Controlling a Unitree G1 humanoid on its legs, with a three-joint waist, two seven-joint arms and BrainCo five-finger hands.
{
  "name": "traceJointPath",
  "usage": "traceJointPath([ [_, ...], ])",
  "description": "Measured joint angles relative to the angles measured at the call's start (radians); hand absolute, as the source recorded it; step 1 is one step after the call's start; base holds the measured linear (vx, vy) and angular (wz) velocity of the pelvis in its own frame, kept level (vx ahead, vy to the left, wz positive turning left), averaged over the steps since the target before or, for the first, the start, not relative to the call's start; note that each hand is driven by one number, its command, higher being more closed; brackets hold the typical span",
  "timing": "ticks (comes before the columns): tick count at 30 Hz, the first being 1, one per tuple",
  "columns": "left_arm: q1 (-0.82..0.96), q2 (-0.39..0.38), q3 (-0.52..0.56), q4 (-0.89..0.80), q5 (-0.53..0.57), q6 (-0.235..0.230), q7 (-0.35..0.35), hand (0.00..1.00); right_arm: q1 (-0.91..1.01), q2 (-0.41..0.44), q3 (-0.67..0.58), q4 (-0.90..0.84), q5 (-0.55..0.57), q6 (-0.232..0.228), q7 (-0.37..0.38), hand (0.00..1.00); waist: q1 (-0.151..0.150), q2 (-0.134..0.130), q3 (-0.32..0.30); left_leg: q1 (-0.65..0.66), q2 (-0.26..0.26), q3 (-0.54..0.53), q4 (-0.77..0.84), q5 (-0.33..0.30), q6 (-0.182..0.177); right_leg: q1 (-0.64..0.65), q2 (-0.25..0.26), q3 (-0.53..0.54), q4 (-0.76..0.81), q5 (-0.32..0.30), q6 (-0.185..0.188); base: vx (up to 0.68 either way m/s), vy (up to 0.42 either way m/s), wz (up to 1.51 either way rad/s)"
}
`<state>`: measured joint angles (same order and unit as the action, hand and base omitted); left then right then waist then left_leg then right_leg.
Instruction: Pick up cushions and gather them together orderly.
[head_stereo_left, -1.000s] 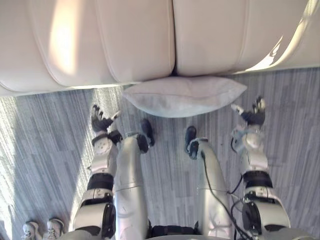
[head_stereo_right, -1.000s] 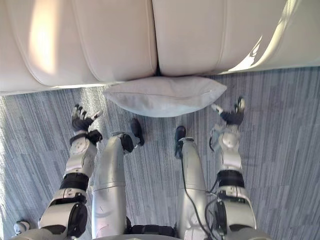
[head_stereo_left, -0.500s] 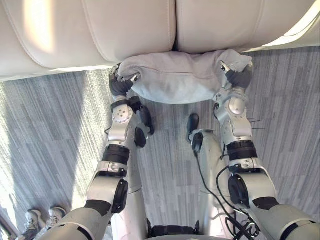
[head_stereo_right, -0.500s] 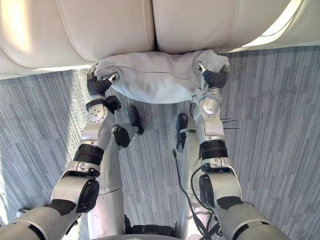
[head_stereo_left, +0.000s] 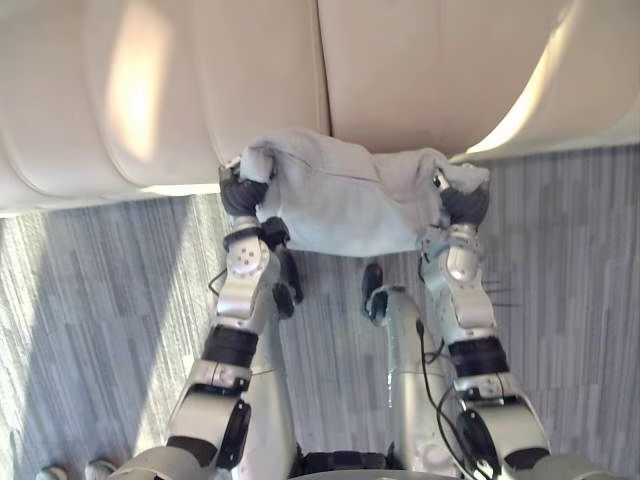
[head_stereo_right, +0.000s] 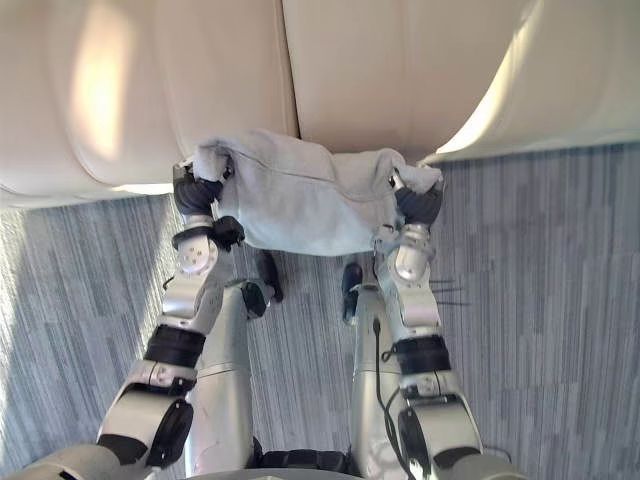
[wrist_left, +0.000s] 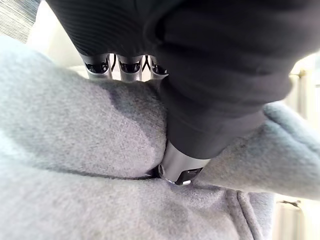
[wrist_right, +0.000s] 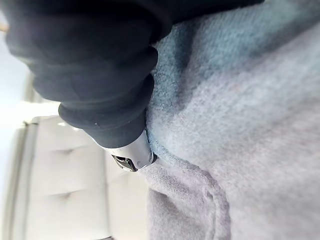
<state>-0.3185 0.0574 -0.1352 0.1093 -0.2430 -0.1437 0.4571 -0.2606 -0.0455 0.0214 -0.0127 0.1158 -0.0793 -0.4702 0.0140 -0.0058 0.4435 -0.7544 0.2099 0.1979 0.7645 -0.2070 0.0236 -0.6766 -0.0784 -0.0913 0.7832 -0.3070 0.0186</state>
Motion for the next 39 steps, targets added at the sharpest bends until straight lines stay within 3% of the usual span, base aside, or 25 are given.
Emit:
traceJointPath([
  [3, 0.148, -0.001, -0.024, -0.073, 0.012, 0.0, -0.031, 1.0, 0.135, -0.001, 0.029, -0.129, -0.008, -0.03, 0.047, 1.0, 0.0, -0.001, -0.043, 0.154, -0.026, 0.007, -0.086, 0.001, -0.001, 0.166, -0.014, -0.016, -0.096, 0.004, 0.014, 0.15, 0.037, 0.2],
  [6, 0.329, 0.004, -0.038, -0.113, 0.042, -0.012, -0.076, 1.0, 0.26, -0.001, 0.061, -0.176, -0.008, -0.072, 0.118, 1.0, -0.001, -0.002, -0.172, 0.308, -0.072, 0.012, -0.252, 0.02, -0.026, 0.317, -0.026, -0.027, -0.268, 0.039, 0.034, 0.19, 0.028, 0.13],
  [9, 0.41, 0.009, -0.039, -0.134, 0.042, -0.021, -0.093, 1.0, 0.268, -0.002, 0.065, -0.158, -0.006, -0.075, 0.165, 1.0, -0.003, 0.002, -0.235, 0.374, -0.09, 0.019, -0.34, 0.056, -0.018, 0.398, -0.022, -0.026, -0.39, 0.084, 0.039, 0.18, 0.015, -0.03],
  [13, 0.466, 0.013, -0.039, -0.163, 0.043, -0.021, -0.111, 1.0, 0.267, -0.003, 0.065, -0.134, -0.003, -0.075, 0.196, 1.0, -0.002, 0.001, -0.24, 0.433, -0.088, 0.03, -0.353, 0.06, -0.013, 0.477, -0.011, -0.002, -0.47, 0.121, 0.046, 0.15, 0.025, -0.21],
  [16, 0.508, 0.024, -0.039, -0.185, 0.043, -0.021, -0.128, 1.0, 0.26, -0.007, 0.066, -0.102, 0.0, -0.075, 0.214, 1.0, -0.001, 0.0, -0.241, 0.485, -0.091, 0.057, -0.368, 0.033, -0.008, 0.482, -0.01, 0.038, -0.436, 0.133, 0.056, 0.07, 0.051, -0.36],
  [20, 0.547, 0.029, -0.039, -0.186, 0.043, -0.013, -0.159, 1.0, 0.267, -0.016, 0.066, -0.032, 0.0, -0.072, 0.221, 1.0, -0.009, -0.009, -0.237, 0.582, -0.097, 0.06, -0.347, -0.055, -0.001, 0.41, -0.035, 0.044, -0.124, 0.136, 0.07, 0.05, 0.073, -0.21],
  [21, 0.55, 0.031, -0.038, -0.186, 0.045, -0.012, -0.165, 1.0, 0.268, -0.017, 0.066, -0.029, 0.0, -0.072, 0.225, 1.0, -0.01, -0.014, -0.234, 0.603, -0.111, 0.053, -0.344, -0.081, 0.014, 0.379, -0.055, 0.042, -0.026, 0.157, 0.101, 0.07, 0.058, 0.14],
  [22, 0.556, 0.037, -0.038, -0.187, 0.05, -0.011, -0.167, 1.0, 0.268, -0.018, 0.067, -0.016, 0.0, -0.072, 0.231, 1.0, -0.023, -0.02, -0.231, 0.628, -0.122, 0.043, -0.347, -0.095, 0.03, 0.335, -0.076, 0.037, 0.055, 0.162, 0.076, 0.09, 0.04, 0.18],
  [23, 0.559, 0.045, -0.038, -0.187, 0.058, -0.011, -0.167, 1.0, 0.268, -0.021, 0.066, -0.004, 0.0, -0.072, 0.234, 1.0, -0.029, -0.022, -0.234, 0.638, -0.123, 0.037, -0.348, -0.105, 0.034, 0.314, -0.076, 0.031, 0.044, 0.118, 0.066, 0.13, 0.023, 0.23],
  [25, 0.558, 0.047, -0.036, -0.187, 0.062, -0.012, -0.167, 1.0, 0.27, -0.021, 0.066, 0.002, 0.0, -0.07, 0.241, 1.0, -0.032, -0.024, -0.234, 0.645, -0.122, 0.016, -0.364, -0.113, 0.032, 0.264, -0.071, 0.0, -0.115, 0.103, 0.057, 0.18, -0.039, 0.27],
  [28, 0.559, 0.047, -0.037, -0.186, 0.065, -0.006, -0.172, 1.0, 0.274, -0.024, 0.051, 0.015, 0.0, -0.069, 0.257, 1.0, -0.056, -0.024, -0.235, 0.671, -0.126, -0.028, -0.398, -0.122, 0.009, 0.255, -0.04, -0.002, -0.383, 0.175, 0.055, 0.31, -0.135, 0.55],
  [29, 0.557, 0.045, -0.041, -0.181, 0.07, -0.006, -0.179, 1.0, 0.297, -0.032, 0.043, 0.013, 0.0, -0.069, 0.258, 1.0, -0.06, -0.03, -0.24, 0.696, -0.136, -0.062, -0.396, -0.139, -0.037, 0.282, -0.028, 0.033, -0.46, 0.286, 0.039, 0.42, -0.196, 0.7],
  [30, 0.546, 0.036, -0.056, -0.154, 0.081, -0.006, -0.193, 1.0, 0.319, -0.046, 0.029, 0.014, 0.0, -0.068, 0.258, 1.0, -0.064, 0.005, -0.25, 0.7, -0.117, -0.097, -0.384, -0.146, -0.059, 0.291, -0.017, 0.02, -0.433, 0.314, 0.021, 0.45, -0.182, 0.67],
  [31, 0.545, 0.023, -0.064, -0.143, 0.087, -0.006, -0.198, 1.0, 0.33, -0.056, 0.023, 0.013, 0.0, -0.067, 0.258, 1.0, -0.059, 0.024, -0.261, 0.694, -0.105, -0.111, -0.374, -0.136, -0.076, 0.291, -0.01, 0.001, -0.421, 0.303, 0.007, 0.45, -0.153, 0.54],
  [33, 0.516, 0.003, -0.068, -0.109, 0.089, -0.005, -0.215, 1.0, 0.338, -0.076, 0.0, 0.011, 0.0, -0.064, 0.258, 1.0, -0.062, 0.04, -0.269, 0.631, -0.075, -0.123, -0.264, -0.063, -0.175, 0.318, -0.007, -0.047, -0.434, 0.286, -0.014, 0.41, -0.151, 0.4],
  [34, 0.504, -0.001, -0.068, -0.101, 0.089, -0.003, -0.219, 1.0, 0.343, -0.079, -0.008, 0.006, 0.0, -0.062, 0.258, 1.0, -0.062, 0.04, -0.269, 0.604, -0.065, -0.116, -0.199, -0.035, -0.182, 0.344, -0.005, -0.053, -0.456, 0.284, -0.017, 0.36, -0.156, 0.37],
  [36, 0.494, -0.018, -0.075, -0.089, 0.089, 0.002, -0.239, 1.0, 0.37, -0.078, -0.018, -0.051, 0.0, -0.053, 0.255, 1.0, -0.053, 0.04, -0.267, 0.533, -0.011, -0.054, -0.013, -0.039, -0.162, 0.463, -0.002, -0.075, -0.539, 0.283, -0.02, 0.32, -0.069, 0.26],
  [38, 0.492, -0.015, -0.078, -0.09, 0.089, 0.002, -0.241, 1.0, 0.38, -0.078, -0.021, -0.137, 0.0, -0.055, 0.254, 1.0, -0.049, 0.04, -0.268, 0.476, 0.001, -0.014, -0.029, -0.066, -0.117, 0.505, -0.015, -0.08, -0.586, 0.283, -0.02, 0.22, 0.043, 0.1],
  [39, 0.489, -0.016, -0.079, -0.09, 0.089, 0.003, -0.243, 1.0, 0.369, -0.081, -0.022, -0.162, -0.001, -0.063, 0.253, 1.0, -0.048, 0.042, -0.269, 0.449, 0.0, -0.003, -0.12, -0.068, -0.108, 0.505, -0.026, -0.084, -0.597, 0.284, -0.018, 0.16, 0.086, 0.0],
])
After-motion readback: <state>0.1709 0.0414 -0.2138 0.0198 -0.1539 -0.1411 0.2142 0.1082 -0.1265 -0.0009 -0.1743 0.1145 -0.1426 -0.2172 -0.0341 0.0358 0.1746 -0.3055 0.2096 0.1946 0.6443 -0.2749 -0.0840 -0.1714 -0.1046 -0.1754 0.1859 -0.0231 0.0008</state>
